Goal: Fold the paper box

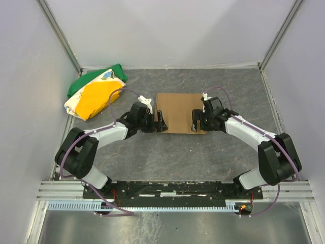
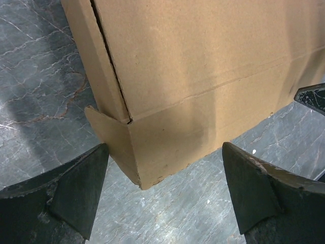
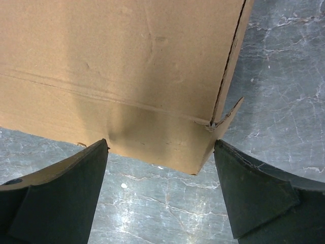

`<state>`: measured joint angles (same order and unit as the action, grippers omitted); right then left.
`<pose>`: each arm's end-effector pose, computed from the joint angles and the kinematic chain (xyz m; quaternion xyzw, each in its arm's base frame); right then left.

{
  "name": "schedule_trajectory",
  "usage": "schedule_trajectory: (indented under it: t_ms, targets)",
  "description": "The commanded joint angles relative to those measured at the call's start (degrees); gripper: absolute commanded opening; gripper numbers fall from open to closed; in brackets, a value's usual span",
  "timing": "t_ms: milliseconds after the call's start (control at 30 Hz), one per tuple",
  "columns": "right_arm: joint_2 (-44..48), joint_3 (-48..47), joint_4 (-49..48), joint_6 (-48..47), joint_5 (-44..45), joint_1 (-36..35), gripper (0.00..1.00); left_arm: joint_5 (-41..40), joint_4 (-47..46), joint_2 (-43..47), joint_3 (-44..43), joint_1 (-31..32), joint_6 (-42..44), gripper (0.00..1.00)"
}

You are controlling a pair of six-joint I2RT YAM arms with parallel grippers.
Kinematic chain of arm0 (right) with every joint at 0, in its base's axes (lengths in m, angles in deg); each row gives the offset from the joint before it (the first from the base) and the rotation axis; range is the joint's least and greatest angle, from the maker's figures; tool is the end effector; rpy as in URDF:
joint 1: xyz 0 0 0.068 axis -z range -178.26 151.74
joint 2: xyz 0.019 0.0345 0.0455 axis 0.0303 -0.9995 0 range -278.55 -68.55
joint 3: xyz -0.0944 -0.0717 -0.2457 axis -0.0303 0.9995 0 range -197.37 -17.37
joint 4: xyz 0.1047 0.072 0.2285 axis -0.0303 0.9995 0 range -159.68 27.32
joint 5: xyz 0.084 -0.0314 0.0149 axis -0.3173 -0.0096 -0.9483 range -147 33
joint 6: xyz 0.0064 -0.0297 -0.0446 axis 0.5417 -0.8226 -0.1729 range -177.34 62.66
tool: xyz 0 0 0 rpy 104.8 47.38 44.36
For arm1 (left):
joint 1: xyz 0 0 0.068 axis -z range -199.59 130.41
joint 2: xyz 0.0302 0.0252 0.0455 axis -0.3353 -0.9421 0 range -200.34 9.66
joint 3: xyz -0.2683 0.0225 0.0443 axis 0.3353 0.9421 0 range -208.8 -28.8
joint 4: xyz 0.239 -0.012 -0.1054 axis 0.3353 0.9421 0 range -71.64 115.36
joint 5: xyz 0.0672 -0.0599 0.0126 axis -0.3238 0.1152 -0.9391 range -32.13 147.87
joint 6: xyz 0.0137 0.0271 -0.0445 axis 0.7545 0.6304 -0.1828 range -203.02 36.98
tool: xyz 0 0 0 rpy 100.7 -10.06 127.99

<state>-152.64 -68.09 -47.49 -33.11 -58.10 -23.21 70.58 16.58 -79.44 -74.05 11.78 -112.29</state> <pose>0.2648 0.1239 0.2010 -0.0088 0.9551 0.1314 0.2653 0.2647 -0.1705 0.1783 0.0616 0.9072 -0.2911 0.2974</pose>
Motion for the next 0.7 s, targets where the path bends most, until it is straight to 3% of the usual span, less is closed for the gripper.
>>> schedule_trajectory:
  t_ms: [0,467,667]
  targets:
    - [1.8,-2.7,1.6,1.1,-2.2,-0.4,0.93,2.5,0.6,3.5,-2.0,0.2,1.6,0.99]
    - [5.4,-3.7,2.6,3.1,-5.9,-0.4,0.92,5.5,0.5,6.3,-3.0,0.3,0.1,0.99]
    - [5.7,-4.3,4.6,2.7,-4.4,-0.4,0.92,3.2,3.5,7.3,-4.0,0.3,1.4,0.99]
